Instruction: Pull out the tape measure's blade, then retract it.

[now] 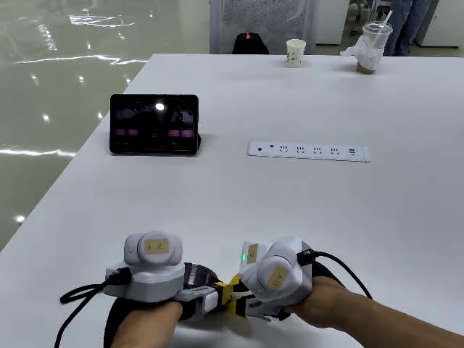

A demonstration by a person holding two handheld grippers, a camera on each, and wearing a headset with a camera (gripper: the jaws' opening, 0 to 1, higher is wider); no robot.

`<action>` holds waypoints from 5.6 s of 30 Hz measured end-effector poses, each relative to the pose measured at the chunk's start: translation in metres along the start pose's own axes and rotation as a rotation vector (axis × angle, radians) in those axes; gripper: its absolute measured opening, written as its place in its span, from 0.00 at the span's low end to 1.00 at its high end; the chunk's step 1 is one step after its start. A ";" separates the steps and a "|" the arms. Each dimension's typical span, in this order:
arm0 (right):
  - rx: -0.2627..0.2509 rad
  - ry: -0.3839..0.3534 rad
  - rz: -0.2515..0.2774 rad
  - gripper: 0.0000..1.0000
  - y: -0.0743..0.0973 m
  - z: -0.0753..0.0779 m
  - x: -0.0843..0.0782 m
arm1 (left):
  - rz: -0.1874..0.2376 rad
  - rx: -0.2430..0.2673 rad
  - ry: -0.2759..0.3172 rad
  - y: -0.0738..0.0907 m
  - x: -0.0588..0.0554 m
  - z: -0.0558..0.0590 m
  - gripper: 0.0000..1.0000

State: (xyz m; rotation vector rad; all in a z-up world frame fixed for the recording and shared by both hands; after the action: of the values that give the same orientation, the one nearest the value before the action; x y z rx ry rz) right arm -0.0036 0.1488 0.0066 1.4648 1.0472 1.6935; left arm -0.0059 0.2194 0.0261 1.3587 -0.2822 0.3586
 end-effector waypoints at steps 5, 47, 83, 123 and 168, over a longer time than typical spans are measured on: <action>-0.006 0.000 -0.005 0.15 0.002 0.000 -0.001 | -0.007 -0.003 0.000 0.000 0.000 0.000 0.65; -0.085 -0.127 0.007 0.37 0.046 -0.006 -0.032 | 0.017 -0.021 -0.184 0.032 -0.012 -0.001 0.71; -0.225 -0.347 0.070 0.59 0.113 -0.032 -0.095 | 0.156 -0.113 -0.334 0.067 -0.032 -0.005 0.85; -0.290 -0.567 0.243 0.94 0.140 -0.070 -0.117 | 0.248 -0.169 -0.498 0.086 -0.047 0.013 0.99; -0.294 -0.568 0.231 0.99 0.141 -0.078 -0.122 | 0.242 -0.192 -0.487 0.092 -0.052 0.013 0.96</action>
State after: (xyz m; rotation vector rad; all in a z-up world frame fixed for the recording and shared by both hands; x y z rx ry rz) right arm -0.0579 -0.0355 0.0712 1.7628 0.3220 1.3707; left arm -0.0905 0.2180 0.0901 1.2095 -0.8691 0.1886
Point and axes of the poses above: the centre of the closed fingertips' face, and the gripper's own axes: y roughly backward along the fingers, z roughly to its right, x roughly out of its top, the point moved 3 cm from there along y, roughly backward along the fingers, and after that the axes turned 15 degrees about -z, right-handed, at the moved point
